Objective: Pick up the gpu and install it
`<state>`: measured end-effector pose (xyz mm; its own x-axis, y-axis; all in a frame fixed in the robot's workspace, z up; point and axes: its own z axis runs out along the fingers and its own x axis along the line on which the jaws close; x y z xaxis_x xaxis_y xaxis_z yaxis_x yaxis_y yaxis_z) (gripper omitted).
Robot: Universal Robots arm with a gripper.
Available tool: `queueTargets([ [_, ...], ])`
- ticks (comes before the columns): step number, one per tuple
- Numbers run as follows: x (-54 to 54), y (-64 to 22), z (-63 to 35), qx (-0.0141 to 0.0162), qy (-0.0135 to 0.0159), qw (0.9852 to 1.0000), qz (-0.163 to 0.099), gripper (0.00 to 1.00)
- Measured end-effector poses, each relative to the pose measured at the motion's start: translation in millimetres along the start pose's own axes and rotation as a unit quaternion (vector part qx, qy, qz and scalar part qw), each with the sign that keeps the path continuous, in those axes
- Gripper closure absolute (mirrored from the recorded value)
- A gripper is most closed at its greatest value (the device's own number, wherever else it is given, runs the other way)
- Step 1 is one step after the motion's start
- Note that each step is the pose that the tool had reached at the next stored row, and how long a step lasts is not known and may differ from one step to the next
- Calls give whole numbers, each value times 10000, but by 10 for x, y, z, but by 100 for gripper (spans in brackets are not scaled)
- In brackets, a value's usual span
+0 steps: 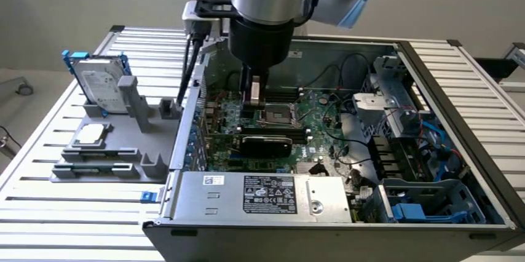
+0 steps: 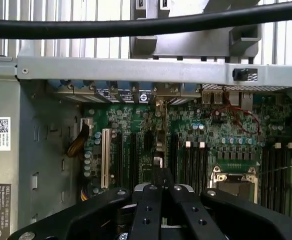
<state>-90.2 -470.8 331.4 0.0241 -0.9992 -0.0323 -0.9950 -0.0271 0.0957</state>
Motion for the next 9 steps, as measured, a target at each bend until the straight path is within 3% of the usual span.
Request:
queueTargets([
  [6, 20, -186, -38, 82, -21, 10000, -7, 89],
  [9, 23, -197, -41, 80, -34, 10000, -9, 89],
])
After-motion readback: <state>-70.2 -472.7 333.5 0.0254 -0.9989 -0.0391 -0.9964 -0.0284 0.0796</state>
